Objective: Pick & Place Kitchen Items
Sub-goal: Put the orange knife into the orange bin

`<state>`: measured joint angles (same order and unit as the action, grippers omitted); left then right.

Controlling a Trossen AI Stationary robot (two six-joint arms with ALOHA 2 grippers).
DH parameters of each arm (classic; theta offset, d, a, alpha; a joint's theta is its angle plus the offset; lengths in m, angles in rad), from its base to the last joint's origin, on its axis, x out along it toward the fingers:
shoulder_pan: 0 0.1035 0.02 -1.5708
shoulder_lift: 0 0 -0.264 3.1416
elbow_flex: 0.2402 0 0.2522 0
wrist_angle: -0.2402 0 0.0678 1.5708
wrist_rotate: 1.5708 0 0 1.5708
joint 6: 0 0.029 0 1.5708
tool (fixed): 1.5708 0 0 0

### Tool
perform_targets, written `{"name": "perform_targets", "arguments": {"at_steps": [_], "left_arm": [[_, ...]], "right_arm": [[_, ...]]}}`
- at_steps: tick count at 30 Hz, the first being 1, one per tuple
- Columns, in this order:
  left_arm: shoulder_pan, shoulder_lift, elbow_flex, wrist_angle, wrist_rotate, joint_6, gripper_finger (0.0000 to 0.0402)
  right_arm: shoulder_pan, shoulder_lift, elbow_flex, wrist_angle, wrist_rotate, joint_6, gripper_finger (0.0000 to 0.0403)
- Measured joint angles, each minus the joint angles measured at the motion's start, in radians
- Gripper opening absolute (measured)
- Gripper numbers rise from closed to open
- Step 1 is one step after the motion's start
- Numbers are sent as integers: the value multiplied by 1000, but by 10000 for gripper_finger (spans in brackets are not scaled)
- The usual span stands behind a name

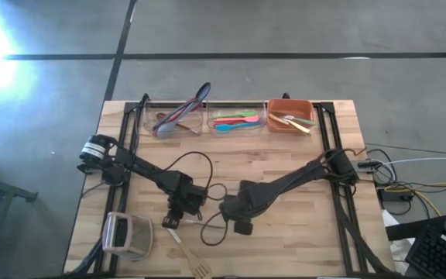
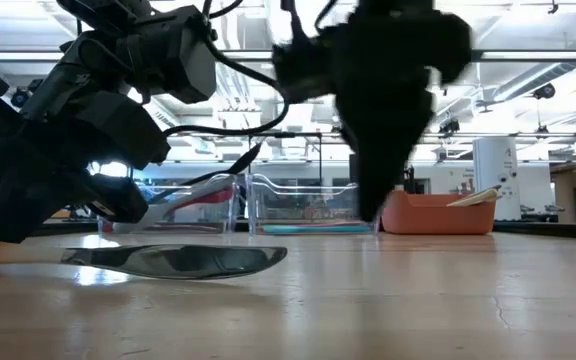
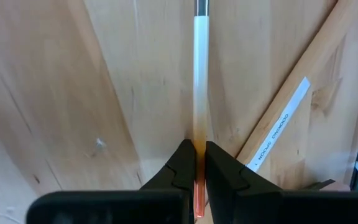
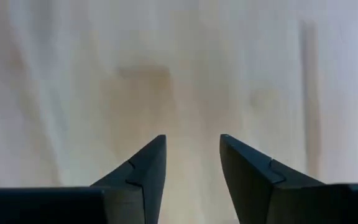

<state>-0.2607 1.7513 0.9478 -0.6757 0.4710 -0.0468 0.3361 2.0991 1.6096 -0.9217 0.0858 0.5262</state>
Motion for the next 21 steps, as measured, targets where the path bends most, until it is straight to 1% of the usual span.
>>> {"name": "perform_targets", "arguments": {"at_steps": [3,7,9,12,16,21], "left_arm": [[0,0,0,12,-1,-2,20],[5,0,2,34,-7,-10,20],[7,-5,6,44,-32,-17,20],[14,-29,6,77,-100,-26,20],[30,-87,-4,127,-181,-29,20],[74,-168,-4,178,-240,-34,20]], "right_arm": [[19,-11,-11,-82,85,50,139],[47,-47,-26,-119,187,100,131],[62,-82,-39,-117,237,121,129],[90,-157,-89,-114,304,173,128],[140,-298,-207,-72,401,289,128],[228,-496,-406,79,541,417,128]]}}
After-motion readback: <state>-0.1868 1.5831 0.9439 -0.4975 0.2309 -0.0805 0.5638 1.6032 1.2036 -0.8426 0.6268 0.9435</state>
